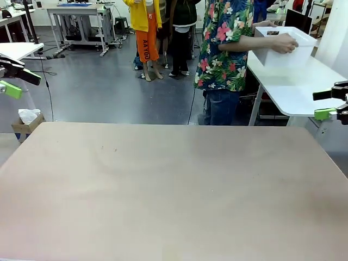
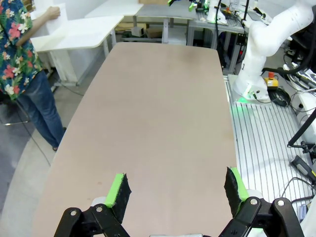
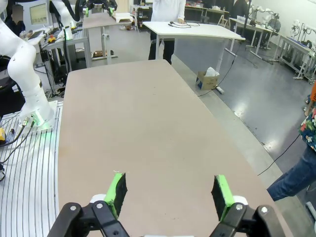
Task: Stack the cups and store them in the basket.
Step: Place the stack of Reusable plastic cups into the Pantry Basket.
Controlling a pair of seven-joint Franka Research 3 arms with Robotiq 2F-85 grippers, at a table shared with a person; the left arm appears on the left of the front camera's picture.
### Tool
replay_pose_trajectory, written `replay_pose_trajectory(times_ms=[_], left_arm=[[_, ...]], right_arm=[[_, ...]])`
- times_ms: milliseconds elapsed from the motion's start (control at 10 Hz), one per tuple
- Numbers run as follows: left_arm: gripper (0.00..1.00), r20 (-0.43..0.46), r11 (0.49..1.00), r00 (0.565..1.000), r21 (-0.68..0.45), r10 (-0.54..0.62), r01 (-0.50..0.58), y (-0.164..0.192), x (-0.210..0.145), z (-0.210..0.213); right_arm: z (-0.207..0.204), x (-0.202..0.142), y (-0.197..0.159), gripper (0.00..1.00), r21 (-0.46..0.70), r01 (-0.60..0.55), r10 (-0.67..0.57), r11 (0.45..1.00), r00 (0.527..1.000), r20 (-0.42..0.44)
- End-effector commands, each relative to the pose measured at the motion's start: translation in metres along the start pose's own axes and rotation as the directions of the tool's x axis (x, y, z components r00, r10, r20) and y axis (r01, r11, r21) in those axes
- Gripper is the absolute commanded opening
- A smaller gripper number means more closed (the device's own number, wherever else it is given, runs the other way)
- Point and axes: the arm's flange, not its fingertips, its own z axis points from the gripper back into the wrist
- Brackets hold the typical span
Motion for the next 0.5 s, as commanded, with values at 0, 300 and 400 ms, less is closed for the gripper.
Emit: replay_pose_trajectory(times_ms=[0,300,400], left_arm=[[1.00,0.012,1.000,1.000,-0.003,0.009,-0.009,-0.0011,0.0030,-0.0002],[1.00,0.012,1.000,1.000,-0.003,0.009,-0.009,-0.0011,0.0030,-0.0002],[1.00,0.012,1.000,1.000,-0.003,0.009,-0.009,-0.0011,0.0030,-0.0002]], right_arm=[[-0.0009,0.0019,-0.0026,0.92,-0.012,-0.009,0.009,1.000,1.000,0.016],[-0.0009,0.0019,-0.0026,0.92,-0.012,-0.009,0.009,1.000,1.000,0.016],[-0.0009,0.0019,-0.0026,0.92,-0.012,-0.009,0.009,1.000,1.000,0.016]])
